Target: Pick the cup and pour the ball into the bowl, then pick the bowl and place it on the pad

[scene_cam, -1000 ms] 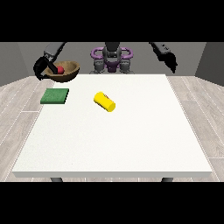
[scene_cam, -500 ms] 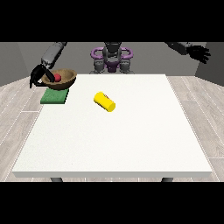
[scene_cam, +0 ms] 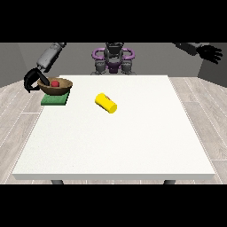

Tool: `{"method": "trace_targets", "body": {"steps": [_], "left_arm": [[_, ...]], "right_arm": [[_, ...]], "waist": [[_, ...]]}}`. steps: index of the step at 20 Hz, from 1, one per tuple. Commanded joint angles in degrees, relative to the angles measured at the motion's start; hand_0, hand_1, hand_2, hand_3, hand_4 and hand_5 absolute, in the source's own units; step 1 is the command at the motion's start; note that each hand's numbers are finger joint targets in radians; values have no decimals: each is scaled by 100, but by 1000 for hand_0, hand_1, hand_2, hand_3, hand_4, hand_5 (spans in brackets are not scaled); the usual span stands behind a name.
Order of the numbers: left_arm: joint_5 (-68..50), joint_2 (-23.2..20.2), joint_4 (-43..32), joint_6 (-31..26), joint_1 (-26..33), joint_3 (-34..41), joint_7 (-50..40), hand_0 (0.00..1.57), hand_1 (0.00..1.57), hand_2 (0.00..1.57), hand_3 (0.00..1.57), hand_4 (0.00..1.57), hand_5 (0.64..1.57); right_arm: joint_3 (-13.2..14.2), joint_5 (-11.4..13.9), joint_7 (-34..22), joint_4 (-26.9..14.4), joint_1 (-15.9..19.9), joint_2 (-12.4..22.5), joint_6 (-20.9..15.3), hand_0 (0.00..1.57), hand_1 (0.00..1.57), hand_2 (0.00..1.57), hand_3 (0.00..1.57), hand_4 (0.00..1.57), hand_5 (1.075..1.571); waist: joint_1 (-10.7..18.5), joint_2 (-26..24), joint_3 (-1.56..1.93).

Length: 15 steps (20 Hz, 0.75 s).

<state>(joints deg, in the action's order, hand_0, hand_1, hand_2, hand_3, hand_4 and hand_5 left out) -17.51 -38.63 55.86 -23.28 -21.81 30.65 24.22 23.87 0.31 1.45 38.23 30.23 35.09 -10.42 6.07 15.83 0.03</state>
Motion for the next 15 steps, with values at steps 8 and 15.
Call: {"method": "trace_targets", "body": {"steps": [8,15], "left_arm": [[11,311,754,163,-27,-582,-997,0,0,0,0,1078,1567],[399,1288,861,882,191,-1245,-1567,0,0,0,0,902,1559]], "right_arm": [[-170,114,-379,-758,413,53,149,0,0,0,119,0,1369],[-499,-9,-758,-213,805,-180,994,0,0,0,0,476,1434]], "waist": [[125,-735,7],[-273,-2186,-5]]}}
